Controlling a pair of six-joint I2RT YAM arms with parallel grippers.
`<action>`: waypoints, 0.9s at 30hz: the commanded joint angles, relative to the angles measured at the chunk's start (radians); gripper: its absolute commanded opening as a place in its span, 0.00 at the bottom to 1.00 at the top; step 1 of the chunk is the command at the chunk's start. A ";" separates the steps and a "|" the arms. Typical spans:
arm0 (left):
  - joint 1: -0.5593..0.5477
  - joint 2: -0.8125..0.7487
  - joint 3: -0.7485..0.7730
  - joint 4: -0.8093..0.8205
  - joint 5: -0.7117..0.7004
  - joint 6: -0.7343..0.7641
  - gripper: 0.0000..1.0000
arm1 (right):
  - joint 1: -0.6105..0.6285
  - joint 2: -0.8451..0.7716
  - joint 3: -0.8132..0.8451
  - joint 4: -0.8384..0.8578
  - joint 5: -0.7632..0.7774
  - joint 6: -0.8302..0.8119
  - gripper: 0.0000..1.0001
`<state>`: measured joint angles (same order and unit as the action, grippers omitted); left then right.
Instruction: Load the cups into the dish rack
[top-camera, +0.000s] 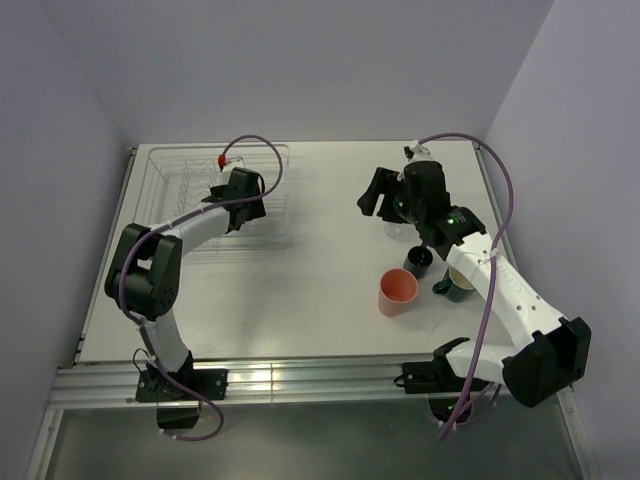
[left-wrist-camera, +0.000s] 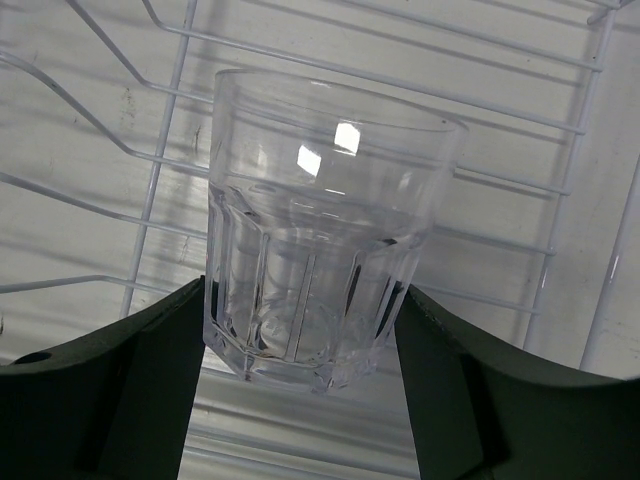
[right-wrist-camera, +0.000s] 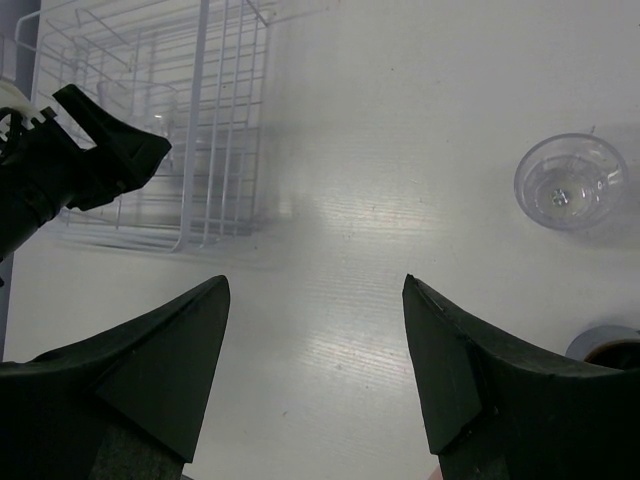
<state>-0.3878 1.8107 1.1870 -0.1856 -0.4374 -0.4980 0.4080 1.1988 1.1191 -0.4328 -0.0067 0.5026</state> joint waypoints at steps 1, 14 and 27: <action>-0.005 0.003 0.030 0.025 0.011 0.003 0.65 | 0.005 -0.031 -0.012 0.039 0.030 -0.015 0.78; -0.003 -0.085 0.189 -0.141 -0.043 0.033 0.47 | 0.006 -0.034 -0.010 0.043 0.028 -0.012 0.77; 0.007 -0.022 0.524 -0.481 0.098 0.093 0.32 | 0.008 -0.022 0.005 0.045 0.016 -0.009 0.77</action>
<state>-0.3870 1.7916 1.5894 -0.5625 -0.4015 -0.4400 0.4080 1.1988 1.1175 -0.4267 -0.0002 0.5030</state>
